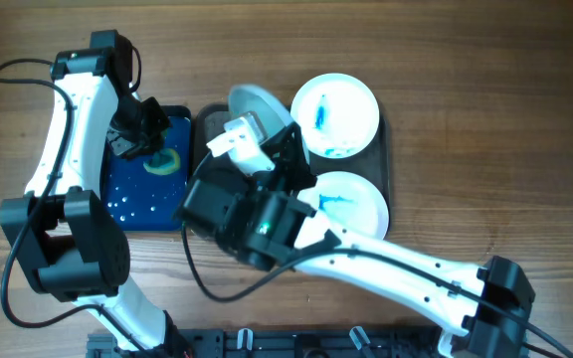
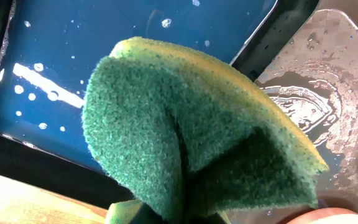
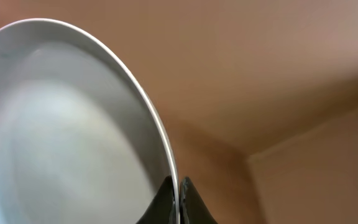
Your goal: Clean dirty plates on tray and stack at the side
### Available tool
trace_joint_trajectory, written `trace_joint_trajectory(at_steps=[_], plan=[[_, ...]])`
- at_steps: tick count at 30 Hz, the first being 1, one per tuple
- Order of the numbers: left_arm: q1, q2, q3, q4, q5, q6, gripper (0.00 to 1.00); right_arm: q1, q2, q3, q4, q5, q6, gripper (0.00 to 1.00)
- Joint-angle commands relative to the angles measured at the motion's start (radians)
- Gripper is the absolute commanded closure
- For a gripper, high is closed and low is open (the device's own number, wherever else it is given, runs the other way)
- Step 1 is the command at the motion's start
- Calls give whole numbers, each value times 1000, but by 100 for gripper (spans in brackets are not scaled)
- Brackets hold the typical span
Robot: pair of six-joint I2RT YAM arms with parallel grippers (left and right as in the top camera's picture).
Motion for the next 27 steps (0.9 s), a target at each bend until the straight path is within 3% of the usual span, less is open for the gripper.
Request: trace_joint_trajectory(at_steps=[1,6,9,17,22,27], plan=[[1,-32,16,-3,55,12,96,-134,-27,18,-6,-529,36,96],[-50,-32,16,2,75,12,96,-530,-28,18,14,-1311,26,96],[-107,-32,16,26,75,12,96,-727,-36,19,-5,-1511,2,96],[-235,-32,16,136,75,11,96,-1346,-104,20,-166,-1397,-42,96],[-270,-32,16,160,61,11,96,-1519,-100,-74,-121,-1374,-75,96],[-286,-32,16,189,56,0,96,-1553,-100,-323,34,-1377,-39,96]])
